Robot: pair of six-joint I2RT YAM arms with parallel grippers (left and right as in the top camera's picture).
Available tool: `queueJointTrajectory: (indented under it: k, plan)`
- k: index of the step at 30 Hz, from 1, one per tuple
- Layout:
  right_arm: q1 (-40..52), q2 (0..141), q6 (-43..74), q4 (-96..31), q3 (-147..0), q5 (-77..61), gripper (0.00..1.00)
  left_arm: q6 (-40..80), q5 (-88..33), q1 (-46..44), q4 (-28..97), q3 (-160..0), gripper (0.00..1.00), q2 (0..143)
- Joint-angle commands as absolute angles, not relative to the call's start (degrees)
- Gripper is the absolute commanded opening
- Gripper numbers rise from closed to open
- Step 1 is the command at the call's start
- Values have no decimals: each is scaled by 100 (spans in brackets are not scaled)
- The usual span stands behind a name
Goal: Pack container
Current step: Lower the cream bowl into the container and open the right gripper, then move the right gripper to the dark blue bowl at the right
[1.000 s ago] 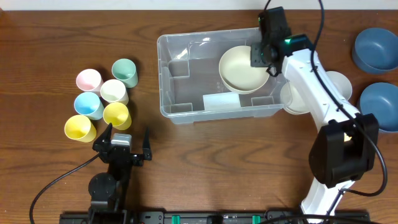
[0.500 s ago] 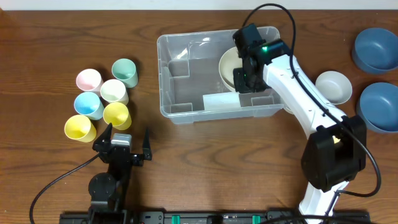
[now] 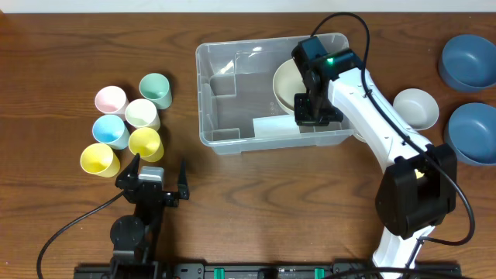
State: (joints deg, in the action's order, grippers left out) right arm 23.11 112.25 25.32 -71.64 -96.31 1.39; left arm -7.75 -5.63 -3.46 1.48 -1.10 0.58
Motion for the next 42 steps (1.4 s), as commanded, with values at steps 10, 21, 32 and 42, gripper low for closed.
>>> queueJointTrajectory:
  k: [10, 21, 32, 42]
  plan:
    - [2462, 11284, 2895, -7408, -9701, -246, 1, -790, -668, -318, 353, -23, 98, 23]
    - [2814, 11284, 3131, -7701, -9701, -259, 2, -790, -668, -318, 353, -23, 98, 23]
    - [2506, 11284, 2622, -6987, -10116, 8, 6, -790, -668, -318, 353, -23, 98, 23]
    - [1175, 11279, 2023, -7483, -11845, 322, 9, -790, -668, -318, 353, -23, 98, 23]
